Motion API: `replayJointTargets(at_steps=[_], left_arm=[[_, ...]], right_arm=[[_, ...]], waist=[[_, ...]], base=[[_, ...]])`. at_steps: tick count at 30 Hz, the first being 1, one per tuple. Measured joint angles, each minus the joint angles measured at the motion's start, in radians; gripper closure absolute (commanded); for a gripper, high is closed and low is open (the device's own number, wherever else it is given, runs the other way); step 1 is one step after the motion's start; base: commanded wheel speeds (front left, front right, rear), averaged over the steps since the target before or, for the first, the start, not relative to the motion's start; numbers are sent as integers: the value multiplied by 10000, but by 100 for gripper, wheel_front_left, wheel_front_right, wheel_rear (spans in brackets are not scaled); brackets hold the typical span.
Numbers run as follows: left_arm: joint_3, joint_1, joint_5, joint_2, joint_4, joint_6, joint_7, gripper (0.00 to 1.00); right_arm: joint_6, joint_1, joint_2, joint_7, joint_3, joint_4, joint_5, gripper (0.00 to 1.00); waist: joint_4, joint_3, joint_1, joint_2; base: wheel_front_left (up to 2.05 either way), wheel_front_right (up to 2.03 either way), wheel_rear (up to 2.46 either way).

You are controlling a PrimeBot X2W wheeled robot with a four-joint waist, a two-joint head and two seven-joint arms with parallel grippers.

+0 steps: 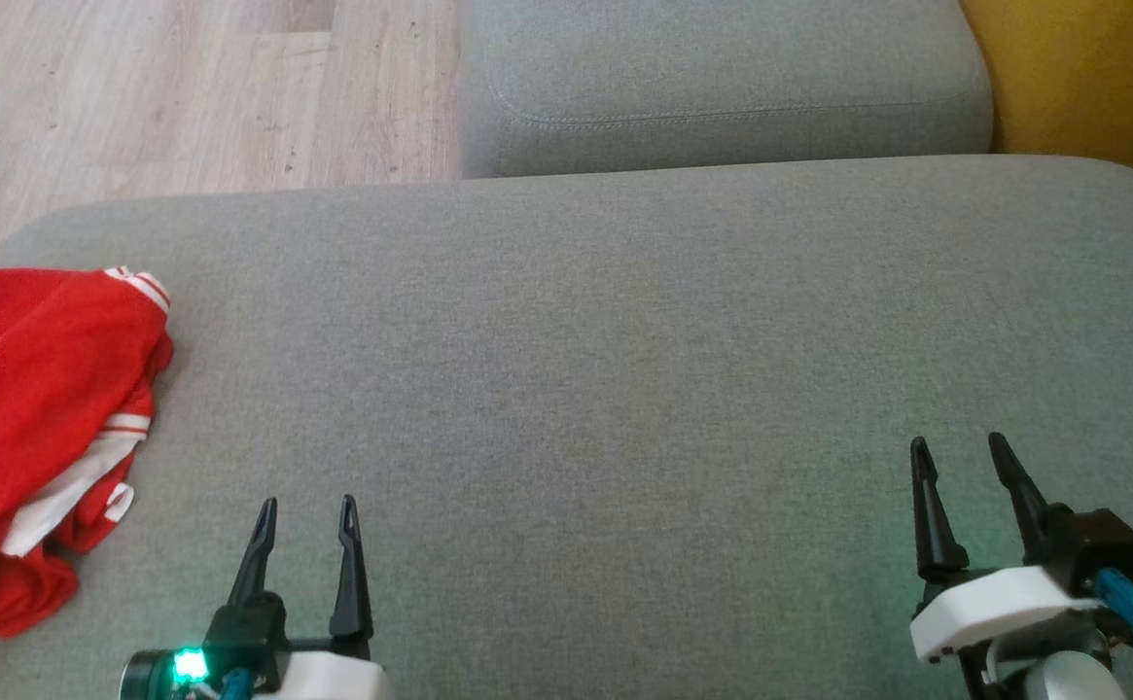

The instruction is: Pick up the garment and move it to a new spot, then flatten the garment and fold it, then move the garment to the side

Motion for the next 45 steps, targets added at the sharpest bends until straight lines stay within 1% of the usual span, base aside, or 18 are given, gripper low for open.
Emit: replayJointTargets(at_steps=[14, 19, 22, 26, 39, 42, 45], left_arm=[[65, 0, -117, -63, 17, -15, -12, 0], [77, -17, -111, -69, 29, -15, -12, 0], [98, -31, -90, -61, 33, -12, -12, 0], [165, -27, -10, -31, 31, 10, -12, 0], [286, 17, 6, 182, -56, 190, -10, 0], [295, 24, 4, 247, -79, 236, -8, 0], [295, 46, 2, 278, -113, 267, 2, 0]], right_arm=[[2, 0, -10, -81, 21, 21, 73, 0], [2, 3, -13, -138, 27, 23, 75, 0], [2, 7, -17, -140, 23, 19, 75, 0], [2, 10, -17, -146, 38, 15, 105, 0], [2, 8, -19, -238, 255, 67, 253, 0], [2, 6, -19, -240, 318, 136, 330, 0], [2, 6, -19, -288, 393, 203, 336, 0]], waist=[[-42, 8, 0, 0], [193, 39, 0, 0], [537, 51, 0, 0], [1182, 61, 0, 0], [3716, 22, 0, 0], [4109, 14, 0, 0], [4289, -4, 0, 0]], base=[[0, 0, 0], [0, 0, 0], [0, 0, 0], [0, 0, 0], [0, 0, 0], [0, 0, 0], [0, 0, 0]])
